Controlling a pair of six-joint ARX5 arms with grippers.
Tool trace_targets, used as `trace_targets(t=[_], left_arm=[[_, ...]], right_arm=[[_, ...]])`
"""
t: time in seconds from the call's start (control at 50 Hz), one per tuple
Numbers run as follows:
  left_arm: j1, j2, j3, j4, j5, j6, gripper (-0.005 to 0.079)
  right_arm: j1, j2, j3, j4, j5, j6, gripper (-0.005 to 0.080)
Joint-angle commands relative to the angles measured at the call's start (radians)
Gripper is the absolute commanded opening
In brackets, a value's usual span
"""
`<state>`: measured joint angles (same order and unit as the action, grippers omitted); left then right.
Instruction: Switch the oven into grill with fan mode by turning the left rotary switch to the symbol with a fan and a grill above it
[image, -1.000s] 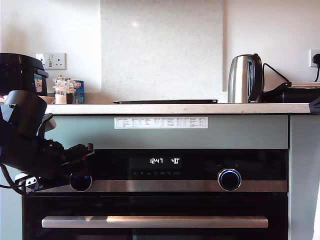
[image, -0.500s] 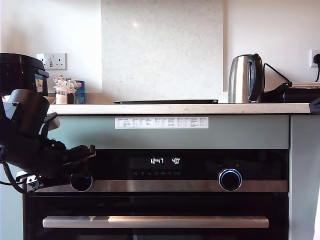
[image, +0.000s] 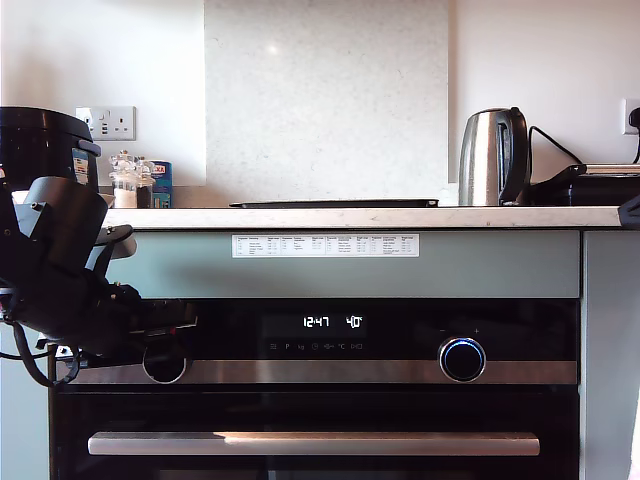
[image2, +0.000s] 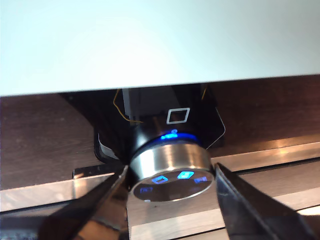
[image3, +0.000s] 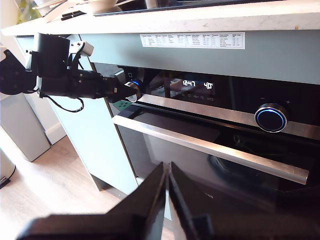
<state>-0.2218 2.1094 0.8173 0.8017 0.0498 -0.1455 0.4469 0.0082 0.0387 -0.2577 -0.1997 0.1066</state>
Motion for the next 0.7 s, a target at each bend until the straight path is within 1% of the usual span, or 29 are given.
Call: trace_targets(t=[0.0,0.12,0.18,0.6,0.68], left_arm=[[0.023,0.064,0.023,-0.026,-0.03,0.046,0.0318],[0.023,0.064,0.023,-0.027,-0.048,0.054,0.0318],[0.022,0.064,0.023,-0.025,-0.058,0.085,0.0318],[0.023,0.064,0.023,-0.023,-0.07,0.183,0.0318],[0.023,0.064,0.023,-0.023,-0.069,0.182,0.0318]], right_arm=[[0.004,-0.006,0.002,-0.002,0.001,-0.002,-0.0012],[0.004,-0.006,0.002,-0.002,0.001,-0.002,-0.0012],[0.004,-0.006,0.002,-0.002,0.001,-0.002,-0.0012],[0.004,-0.006,0.002,-0.002,0.001,-0.002,-0.0012],[0.004,-0.006,0.002,-0.002,0.001,-0.002,-0.0012]])
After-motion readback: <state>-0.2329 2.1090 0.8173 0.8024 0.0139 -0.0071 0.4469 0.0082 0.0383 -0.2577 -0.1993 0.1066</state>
